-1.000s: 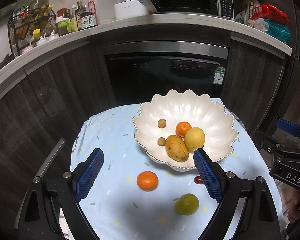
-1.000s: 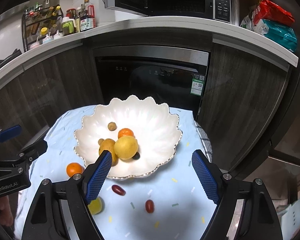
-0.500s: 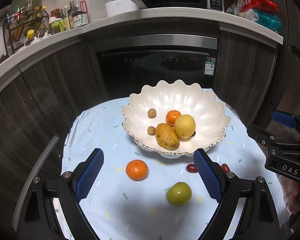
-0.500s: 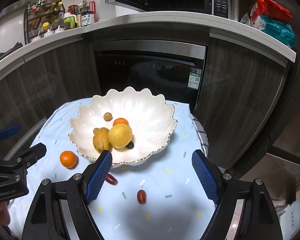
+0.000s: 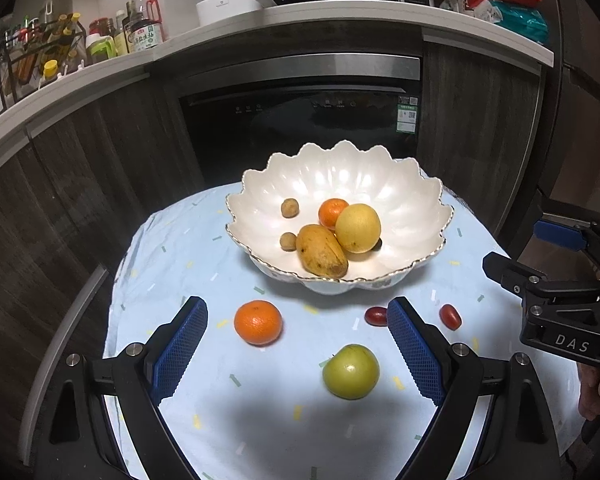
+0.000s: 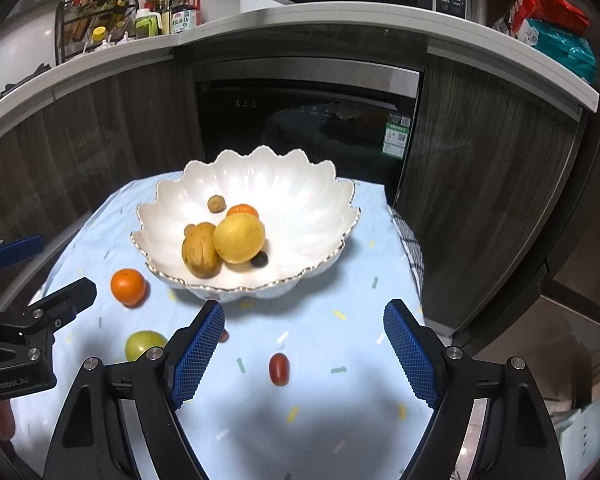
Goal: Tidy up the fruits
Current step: 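Grasp the green fruit with the left tool while the right tool grasps a red date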
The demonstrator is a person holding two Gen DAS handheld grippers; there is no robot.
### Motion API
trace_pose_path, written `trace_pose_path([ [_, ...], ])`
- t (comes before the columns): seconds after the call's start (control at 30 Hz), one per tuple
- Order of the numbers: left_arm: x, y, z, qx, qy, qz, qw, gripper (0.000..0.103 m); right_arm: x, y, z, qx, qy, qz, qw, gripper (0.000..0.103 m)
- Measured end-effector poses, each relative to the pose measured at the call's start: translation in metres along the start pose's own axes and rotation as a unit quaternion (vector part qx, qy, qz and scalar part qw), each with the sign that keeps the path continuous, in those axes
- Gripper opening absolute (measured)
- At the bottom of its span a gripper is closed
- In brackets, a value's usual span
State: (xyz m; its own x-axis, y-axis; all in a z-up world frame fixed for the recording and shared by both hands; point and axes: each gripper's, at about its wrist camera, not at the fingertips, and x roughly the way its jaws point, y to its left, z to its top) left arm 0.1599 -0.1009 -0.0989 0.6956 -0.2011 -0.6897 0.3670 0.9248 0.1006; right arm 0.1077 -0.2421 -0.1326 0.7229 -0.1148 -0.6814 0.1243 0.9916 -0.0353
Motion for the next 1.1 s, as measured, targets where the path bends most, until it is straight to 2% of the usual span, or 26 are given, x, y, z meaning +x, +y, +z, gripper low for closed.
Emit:
trace_pose_path([
  [0.8,0.039,-0.021,-0.044,0.02,0.017,-0.024,0.9994,0.092,0.041,0.001,-0.043,-0.004,0.03,0.02,0.999,0.082],
  [1.1,0.053,-0.028,-0.054,0.031,0.024,-0.033,0.9987,0.091,0.055,0.003,-0.051,-0.008,0.037,0.028,0.999,0.078],
])
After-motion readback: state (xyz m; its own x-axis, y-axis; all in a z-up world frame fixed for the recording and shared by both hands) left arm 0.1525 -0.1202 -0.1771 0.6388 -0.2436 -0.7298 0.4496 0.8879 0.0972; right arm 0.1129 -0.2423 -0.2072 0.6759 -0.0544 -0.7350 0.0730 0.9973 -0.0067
